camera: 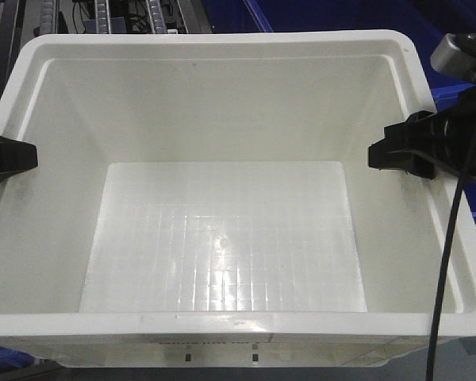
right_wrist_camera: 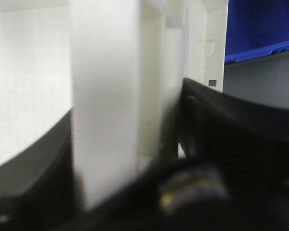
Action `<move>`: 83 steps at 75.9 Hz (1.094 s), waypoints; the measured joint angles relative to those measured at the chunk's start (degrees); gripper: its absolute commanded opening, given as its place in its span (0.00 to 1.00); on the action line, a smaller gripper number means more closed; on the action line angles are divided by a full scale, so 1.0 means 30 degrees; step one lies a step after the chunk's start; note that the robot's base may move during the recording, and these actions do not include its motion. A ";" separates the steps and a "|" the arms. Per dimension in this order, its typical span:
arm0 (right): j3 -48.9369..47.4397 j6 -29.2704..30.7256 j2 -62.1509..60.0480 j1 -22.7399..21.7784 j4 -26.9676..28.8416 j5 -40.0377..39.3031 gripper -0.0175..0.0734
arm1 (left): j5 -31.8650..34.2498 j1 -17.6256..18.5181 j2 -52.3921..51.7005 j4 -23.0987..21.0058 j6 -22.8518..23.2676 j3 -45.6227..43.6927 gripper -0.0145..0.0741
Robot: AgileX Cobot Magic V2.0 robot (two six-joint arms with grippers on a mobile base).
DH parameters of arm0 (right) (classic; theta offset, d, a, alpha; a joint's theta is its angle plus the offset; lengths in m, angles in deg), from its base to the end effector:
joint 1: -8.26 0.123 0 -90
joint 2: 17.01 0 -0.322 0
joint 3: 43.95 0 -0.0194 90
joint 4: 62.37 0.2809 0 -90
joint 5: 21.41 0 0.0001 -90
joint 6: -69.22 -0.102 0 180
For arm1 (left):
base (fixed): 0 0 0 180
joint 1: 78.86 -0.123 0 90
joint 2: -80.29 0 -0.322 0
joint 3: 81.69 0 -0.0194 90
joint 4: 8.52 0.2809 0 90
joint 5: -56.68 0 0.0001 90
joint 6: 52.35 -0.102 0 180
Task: Move bin from left to right shelf
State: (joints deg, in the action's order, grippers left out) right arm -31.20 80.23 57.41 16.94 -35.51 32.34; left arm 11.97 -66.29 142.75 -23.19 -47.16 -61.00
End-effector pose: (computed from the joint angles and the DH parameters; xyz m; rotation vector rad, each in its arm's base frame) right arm 0.2483 0.0755 0.3960 -0.2379 2.3923 0.5645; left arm 0.1989 -0.0630 0.4009 0.0387 2.2434 -0.4689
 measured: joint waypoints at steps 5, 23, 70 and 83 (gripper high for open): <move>0.0000 0.0000 0.0000 0.0000 0.0000 0.0000 0.19 | 0.0000 0.0000 0.0000 0.0000 0.0000 0.0000 0.16; 0.0000 0.0000 0.0000 0.0000 0.0000 0.0000 0.19 | 0.0000 0.0000 0.0000 0.0000 0.0000 0.0000 0.16; 0.0000 0.0000 0.0000 0.0000 0.0000 0.0000 0.19 | 0.0000 0.0000 0.0000 -0.0016 0.0018 0.0000 0.16; 0.0000 0.0000 0.0000 0.0000 0.0000 0.0000 0.19 | 0.0000 0.0000 0.0000 -0.0016 0.0018 0.0000 0.16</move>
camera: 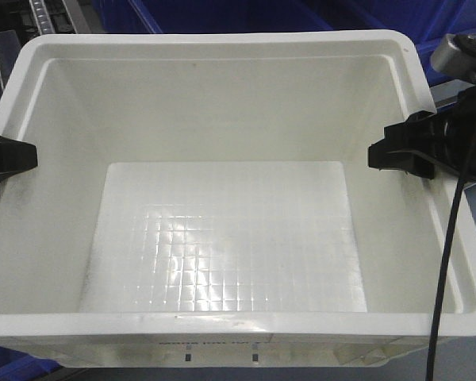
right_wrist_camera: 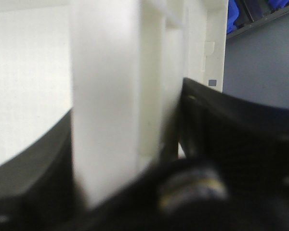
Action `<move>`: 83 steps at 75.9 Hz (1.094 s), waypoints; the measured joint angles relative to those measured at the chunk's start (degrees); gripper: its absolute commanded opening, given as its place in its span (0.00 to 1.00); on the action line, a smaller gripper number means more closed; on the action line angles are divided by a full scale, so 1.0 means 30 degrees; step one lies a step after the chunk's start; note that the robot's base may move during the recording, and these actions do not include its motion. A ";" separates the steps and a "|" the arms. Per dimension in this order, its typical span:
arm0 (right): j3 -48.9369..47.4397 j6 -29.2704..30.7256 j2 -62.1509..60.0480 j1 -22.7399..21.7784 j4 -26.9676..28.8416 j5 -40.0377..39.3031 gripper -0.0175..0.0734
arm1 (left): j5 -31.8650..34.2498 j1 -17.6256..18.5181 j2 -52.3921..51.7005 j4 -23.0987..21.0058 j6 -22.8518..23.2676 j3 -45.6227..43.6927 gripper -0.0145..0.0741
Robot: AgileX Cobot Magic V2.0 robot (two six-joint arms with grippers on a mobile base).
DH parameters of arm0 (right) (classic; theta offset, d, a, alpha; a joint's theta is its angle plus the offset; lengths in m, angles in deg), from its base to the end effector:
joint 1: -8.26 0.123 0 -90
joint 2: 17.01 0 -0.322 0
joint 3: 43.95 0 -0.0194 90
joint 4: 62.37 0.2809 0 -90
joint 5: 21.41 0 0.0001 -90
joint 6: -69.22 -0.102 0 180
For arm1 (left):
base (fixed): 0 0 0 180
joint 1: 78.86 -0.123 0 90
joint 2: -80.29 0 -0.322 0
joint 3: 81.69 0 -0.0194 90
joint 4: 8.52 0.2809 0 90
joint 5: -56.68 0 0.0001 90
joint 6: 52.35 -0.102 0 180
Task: Move bin from left to right shelf
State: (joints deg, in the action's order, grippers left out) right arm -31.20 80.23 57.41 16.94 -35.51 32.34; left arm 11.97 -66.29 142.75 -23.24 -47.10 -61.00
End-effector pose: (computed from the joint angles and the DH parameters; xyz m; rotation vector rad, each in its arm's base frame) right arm 0.2483 0.0755 0.3960 -0.2379 2.3923 0.5645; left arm 0.1989 -0.0631 0.4009 0.0372 2.2435 -0.4705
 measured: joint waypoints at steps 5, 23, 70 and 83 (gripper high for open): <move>0.0000 0.0000 0.0000 0.0000 0.0000 0.0000 0.19 | 0.0000 0.0000 0.0000 0.0000 0.0000 0.0000 0.16; 0.0000 0.0000 0.0000 0.0000 0.0000 0.0000 0.19 | 0.0000 0.0000 0.0000 0.0000 0.0000 0.0000 0.16; 0.0000 0.0000 0.0000 0.0000 0.0000 0.0000 0.19 | 0.0000 0.0000 0.0000 0.0000 0.0000 0.0000 0.16; 0.0000 0.0000 0.0000 0.0000 0.0000 0.0000 0.19 | 0.0000 0.0000 0.0000 0.0000 0.0000 0.0000 0.16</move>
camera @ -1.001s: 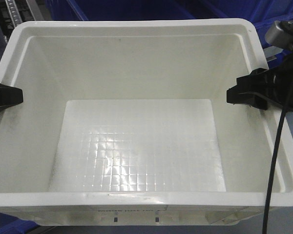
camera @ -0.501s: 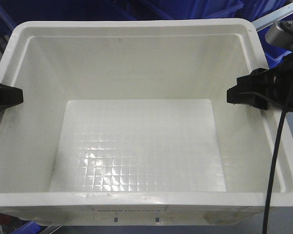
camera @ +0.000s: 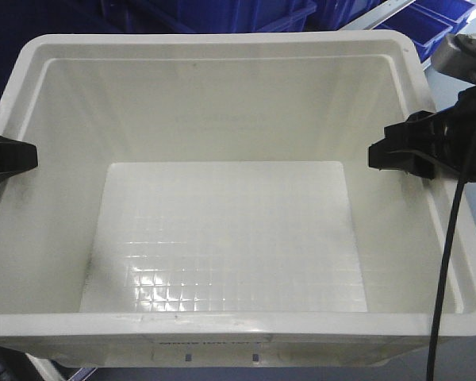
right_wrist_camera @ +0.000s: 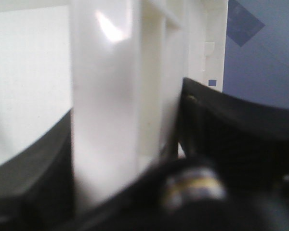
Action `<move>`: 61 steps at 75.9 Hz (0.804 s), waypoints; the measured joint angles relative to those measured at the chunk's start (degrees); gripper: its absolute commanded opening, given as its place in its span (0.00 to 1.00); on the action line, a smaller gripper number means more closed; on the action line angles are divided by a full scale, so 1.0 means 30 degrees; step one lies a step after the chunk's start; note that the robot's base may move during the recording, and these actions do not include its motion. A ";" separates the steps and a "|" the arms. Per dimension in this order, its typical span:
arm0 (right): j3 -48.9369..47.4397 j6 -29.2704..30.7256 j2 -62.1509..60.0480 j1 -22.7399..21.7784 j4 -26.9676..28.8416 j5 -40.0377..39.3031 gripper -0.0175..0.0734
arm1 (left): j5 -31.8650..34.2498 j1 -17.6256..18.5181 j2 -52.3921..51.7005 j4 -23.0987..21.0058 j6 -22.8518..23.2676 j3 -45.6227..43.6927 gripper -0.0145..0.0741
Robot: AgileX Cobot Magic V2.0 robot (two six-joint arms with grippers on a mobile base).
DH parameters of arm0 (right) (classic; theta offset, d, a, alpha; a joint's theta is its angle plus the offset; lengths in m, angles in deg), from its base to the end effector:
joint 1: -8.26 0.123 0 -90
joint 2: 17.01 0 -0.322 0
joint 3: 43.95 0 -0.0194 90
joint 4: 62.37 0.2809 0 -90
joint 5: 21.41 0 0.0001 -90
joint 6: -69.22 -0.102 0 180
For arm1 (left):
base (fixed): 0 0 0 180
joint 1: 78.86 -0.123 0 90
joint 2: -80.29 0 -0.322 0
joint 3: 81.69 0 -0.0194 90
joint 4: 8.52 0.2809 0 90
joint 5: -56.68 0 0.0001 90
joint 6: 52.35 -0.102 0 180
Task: Move bin from left to right shelf
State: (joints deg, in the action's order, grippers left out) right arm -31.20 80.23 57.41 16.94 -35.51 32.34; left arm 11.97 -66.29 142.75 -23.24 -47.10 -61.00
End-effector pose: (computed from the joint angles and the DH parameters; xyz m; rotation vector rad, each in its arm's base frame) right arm 0.2483 0.0755 0.3960 -0.2379 2.3923 0.5645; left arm 0.1989 -0.0631 0.4009 0.0372 2.2435 -0.4705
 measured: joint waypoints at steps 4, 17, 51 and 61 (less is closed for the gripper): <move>0.0000 0.0000 0.0000 0.0000 0.0000 0.0000 0.19 | 0.0000 0.0000 0.0000 0.0000 0.0000 0.0000 0.16; 0.0000 0.0000 0.0000 0.0000 0.0000 0.0000 0.19 | 0.0000 0.0000 0.0000 0.0000 0.0000 0.0000 0.16; 0.0000 0.0007 0.0000 0.0000 0.0000 0.0000 0.19 | 0.0000 0.0000 0.0000 0.0000 0.0000 0.0000 0.16; 0.0000 0.0007 0.0000 0.0000 0.0000 0.0000 0.19 | 0.0000 0.0000 0.0000 0.0000 0.0000 0.0000 0.16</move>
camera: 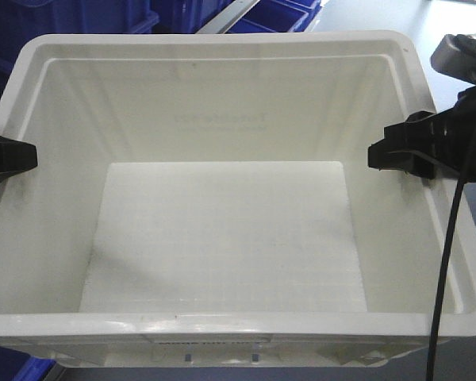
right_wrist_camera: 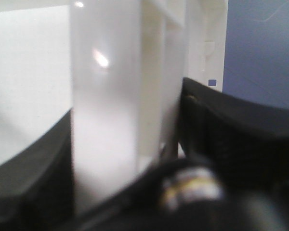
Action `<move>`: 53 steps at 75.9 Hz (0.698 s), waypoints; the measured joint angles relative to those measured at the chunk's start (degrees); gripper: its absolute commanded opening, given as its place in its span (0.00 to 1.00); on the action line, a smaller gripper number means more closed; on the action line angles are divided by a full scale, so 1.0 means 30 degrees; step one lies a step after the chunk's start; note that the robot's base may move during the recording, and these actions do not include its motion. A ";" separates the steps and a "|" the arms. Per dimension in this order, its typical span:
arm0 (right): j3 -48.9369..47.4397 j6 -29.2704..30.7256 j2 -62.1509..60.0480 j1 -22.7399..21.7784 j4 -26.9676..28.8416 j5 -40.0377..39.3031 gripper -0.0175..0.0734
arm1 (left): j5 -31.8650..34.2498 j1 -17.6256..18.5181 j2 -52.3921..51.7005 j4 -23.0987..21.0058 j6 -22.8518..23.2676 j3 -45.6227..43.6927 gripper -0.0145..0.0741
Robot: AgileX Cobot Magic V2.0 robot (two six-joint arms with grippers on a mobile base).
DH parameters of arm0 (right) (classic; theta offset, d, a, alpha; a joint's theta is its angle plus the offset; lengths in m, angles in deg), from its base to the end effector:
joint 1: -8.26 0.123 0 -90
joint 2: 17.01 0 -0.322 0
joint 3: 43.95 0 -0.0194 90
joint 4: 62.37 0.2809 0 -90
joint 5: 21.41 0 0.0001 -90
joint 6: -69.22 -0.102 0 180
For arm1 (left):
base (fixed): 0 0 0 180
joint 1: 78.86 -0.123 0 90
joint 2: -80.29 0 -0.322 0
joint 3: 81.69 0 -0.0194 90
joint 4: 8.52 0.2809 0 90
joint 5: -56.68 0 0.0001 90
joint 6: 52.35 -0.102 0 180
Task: Move bin from left to right shelf
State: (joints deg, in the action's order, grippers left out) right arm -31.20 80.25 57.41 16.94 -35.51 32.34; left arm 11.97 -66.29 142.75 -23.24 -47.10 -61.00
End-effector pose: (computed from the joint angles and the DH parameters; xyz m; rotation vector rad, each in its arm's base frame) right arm 0.2483 0.0755 0.3960 -0.2383 2.3922 0.5643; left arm 0.1989 -0.0631 0.4009 0.0372 2.2435 -0.4705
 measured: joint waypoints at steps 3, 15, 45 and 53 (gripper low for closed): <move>0.0000 0.0000 0.0000 0.0000 0.0000 0.0000 0.19 | 0.0000 0.0000 0.0000 0.0000 0.0000 0.0000 0.16; 0.0000 0.0000 0.0000 0.0000 0.0000 0.0000 0.19 | 0.0000 0.0000 0.0000 0.0000 0.0000 0.0000 0.16; 0.0000 0.0000 0.0000 0.0000 0.0000 0.0000 0.19 | 0.0000 0.0000 0.0000 0.0000 0.0000 0.0000 0.16; 0.0000 0.0000 0.0000 0.0000 0.0000 0.0000 0.19 | 0.0000 0.0000 0.0000 0.0000 0.0000 0.0000 0.16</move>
State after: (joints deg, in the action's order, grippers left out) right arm -31.20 80.25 57.41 16.94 -35.51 32.34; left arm 11.97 -66.29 142.75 -23.24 -47.10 -61.00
